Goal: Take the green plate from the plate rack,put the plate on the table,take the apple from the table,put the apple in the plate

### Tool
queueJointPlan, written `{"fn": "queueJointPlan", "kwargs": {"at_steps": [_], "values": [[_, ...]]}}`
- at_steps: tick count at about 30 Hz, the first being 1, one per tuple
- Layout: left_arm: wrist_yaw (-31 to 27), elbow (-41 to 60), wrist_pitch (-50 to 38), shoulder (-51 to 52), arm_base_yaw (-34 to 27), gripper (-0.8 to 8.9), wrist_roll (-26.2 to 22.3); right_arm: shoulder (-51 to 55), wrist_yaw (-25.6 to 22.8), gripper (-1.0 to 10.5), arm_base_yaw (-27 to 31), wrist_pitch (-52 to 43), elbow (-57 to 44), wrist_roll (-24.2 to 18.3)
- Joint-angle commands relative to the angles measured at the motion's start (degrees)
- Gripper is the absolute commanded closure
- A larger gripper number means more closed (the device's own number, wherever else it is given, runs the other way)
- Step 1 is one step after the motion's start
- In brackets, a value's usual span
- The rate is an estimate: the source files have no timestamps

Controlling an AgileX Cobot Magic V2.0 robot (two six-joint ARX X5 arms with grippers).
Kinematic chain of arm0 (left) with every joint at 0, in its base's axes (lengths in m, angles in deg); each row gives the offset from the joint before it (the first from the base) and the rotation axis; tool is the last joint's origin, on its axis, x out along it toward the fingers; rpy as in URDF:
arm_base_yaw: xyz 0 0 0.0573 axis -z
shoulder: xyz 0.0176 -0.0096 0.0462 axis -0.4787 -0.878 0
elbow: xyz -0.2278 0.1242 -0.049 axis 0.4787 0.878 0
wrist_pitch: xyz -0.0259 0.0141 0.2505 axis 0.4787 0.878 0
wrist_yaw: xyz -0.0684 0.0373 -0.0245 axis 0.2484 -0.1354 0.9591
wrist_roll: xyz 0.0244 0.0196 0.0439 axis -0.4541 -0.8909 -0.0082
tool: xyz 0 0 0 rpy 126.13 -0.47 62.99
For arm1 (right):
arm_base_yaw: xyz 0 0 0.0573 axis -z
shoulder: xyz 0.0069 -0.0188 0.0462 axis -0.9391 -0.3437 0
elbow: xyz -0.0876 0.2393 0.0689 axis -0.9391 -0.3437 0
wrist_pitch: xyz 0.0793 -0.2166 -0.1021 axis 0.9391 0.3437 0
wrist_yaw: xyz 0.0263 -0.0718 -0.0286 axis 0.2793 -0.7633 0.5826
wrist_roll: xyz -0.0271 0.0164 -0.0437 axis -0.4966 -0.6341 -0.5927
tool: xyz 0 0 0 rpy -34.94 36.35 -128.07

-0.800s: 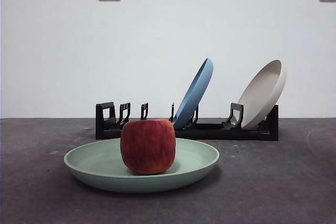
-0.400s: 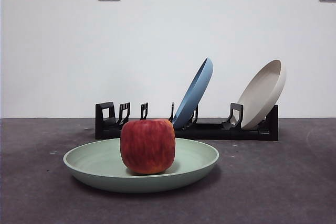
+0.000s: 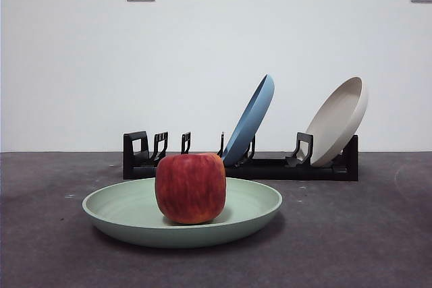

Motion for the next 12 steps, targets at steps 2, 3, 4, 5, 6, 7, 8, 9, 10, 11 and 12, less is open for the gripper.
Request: {"fn": "queueJointPlan", "kwargs": {"at_steps": [2,3,4,5,6,7,8,9,10,11,12], "values": [[0.3,13.4,-4.1,6.2,-3.4,8.15,0.9,0.1,0.0,9.5,-0.1,-0.1,-0.3,0.3],[0.3,16.2,-4.7,7.8,-4.1,8.15,1.9,0.2,0.0,9.5,-0.1,-0.1,-0.3,0.3],[0.3,18.8,-4.9,9.4,-4.7,8.15,3.1,0.2,0.0,9.5,-0.1,-0.1,-0.3,0.3],[0.3,20.9,-4.9,10.7,-5.2,8.15,4.1,0.2,0.0,9.5,-0.1,-0.1,-0.3,0.3],[0.3,23.2,-4.7,12.0,-5.7,8.15,5.0,0.2,0.0,9.5,-0.1,-0.1,-0.3,0.3],[0.3,25.4,-4.7,13.1,-6.1,8.15,6.1,0.2,0.0,9.5,-0.1,-0.1,-0.3,0.3],[0.3,27.1,-4.7,14.0,-6.4,8.15,6.7,0.2,0.0,9.5,-0.1,-0.1,-0.3,0.3],[0.3,29.1,-4.7,14.9,-6.7,8.15,7.5,0.2,0.0,9.5,-0.1,-0.1,-0.3,0.3],[0.3,30.9,-4.6,15.7,-6.9,8.15,8.0,0.2,0.0,9.5,-0.1,-0.1,-0.3,0.3],[0.3,32.4,-4.6,16.3,-7.1,8.15,8.6,0.2,0.0,9.5,-0.1,-0.1,-0.3,0.3],[0.3,34.0,-4.6,17.0,-7.2,8.15,8.9,0.2,0.0,9.5,-0.1,-0.1,-0.3,0.3]]}}
